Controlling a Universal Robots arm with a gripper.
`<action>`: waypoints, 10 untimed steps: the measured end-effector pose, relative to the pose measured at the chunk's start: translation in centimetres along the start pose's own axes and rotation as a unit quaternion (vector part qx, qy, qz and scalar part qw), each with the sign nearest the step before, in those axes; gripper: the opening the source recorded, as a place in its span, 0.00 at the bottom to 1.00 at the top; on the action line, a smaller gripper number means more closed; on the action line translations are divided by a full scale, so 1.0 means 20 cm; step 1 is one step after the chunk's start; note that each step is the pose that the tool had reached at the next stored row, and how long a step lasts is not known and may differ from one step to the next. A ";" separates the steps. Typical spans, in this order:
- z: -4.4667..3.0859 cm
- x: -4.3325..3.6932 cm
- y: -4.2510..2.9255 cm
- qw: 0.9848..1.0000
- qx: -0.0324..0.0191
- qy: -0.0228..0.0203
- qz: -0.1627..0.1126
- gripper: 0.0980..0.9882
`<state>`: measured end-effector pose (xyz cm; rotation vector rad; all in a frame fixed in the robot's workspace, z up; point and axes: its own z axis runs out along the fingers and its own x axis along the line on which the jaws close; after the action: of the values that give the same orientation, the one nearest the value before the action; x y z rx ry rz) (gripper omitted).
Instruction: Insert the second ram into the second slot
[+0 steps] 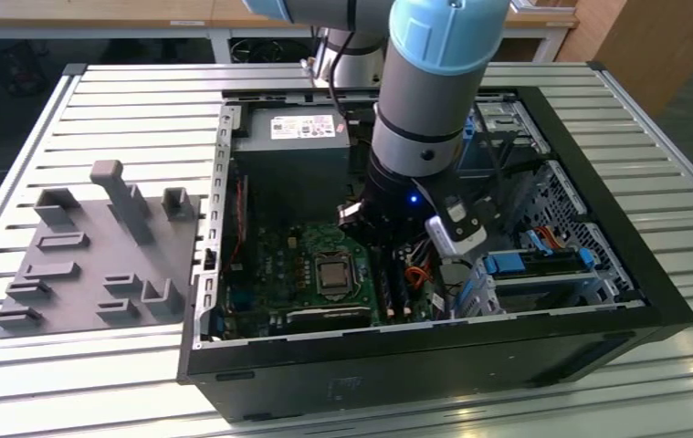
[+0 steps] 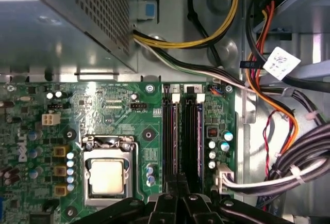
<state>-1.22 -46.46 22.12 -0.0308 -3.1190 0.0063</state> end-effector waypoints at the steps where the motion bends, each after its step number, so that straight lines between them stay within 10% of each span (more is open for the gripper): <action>1: -0.013 0.001 -0.001 1.000 0.001 0.000 0.000 0.01; 10: -0.079 0.002 -0.002 1.000 0.001 0.000 0.000 0.01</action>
<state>-1.23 -46.49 23.71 -0.0307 -3.1185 0.0089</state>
